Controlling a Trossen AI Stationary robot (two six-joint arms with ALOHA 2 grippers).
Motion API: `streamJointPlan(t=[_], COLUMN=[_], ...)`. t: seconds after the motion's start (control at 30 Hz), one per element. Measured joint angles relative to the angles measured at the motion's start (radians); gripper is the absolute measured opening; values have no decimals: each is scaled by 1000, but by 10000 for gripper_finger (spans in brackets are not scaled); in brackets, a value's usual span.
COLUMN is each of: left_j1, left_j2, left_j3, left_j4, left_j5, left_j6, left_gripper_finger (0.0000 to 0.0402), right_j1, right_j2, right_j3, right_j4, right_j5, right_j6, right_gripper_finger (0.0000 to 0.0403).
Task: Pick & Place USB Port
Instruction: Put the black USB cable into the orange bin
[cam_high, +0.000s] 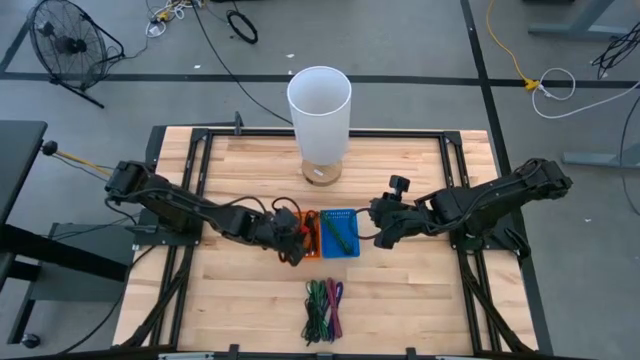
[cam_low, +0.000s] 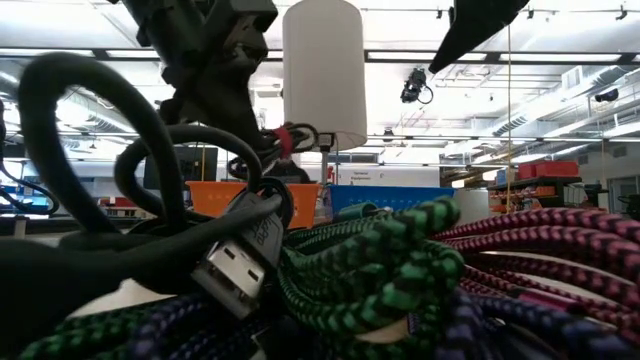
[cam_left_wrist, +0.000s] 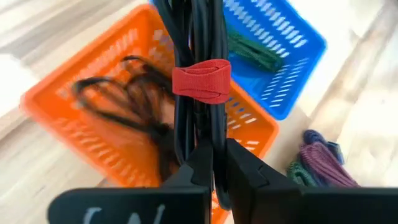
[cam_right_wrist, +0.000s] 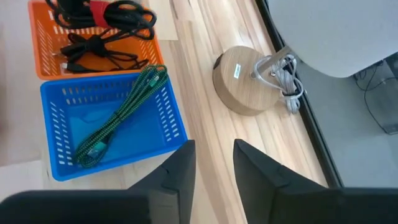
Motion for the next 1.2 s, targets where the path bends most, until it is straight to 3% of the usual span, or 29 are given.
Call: streamJointPlan(t=[0.6,0.9,1.2], left_j1=[7,6,6], left_j2=[-7,-7,-7], left_j3=[0,0,0], left_j4=[-35,-33,26], left_j5=[9,16,56], left_j6=[-129,-130,-23], left_gripper_finger=[24,114,130], right_j1=[0,0,0], right_j2=[0,0,0], right_j3=[0,0,0], right_j4=[-20,-20,-19], right_j5=[-8,-8,-8], right_j6=[-1,-1,-2], right_gripper_finger=[109,109,109])
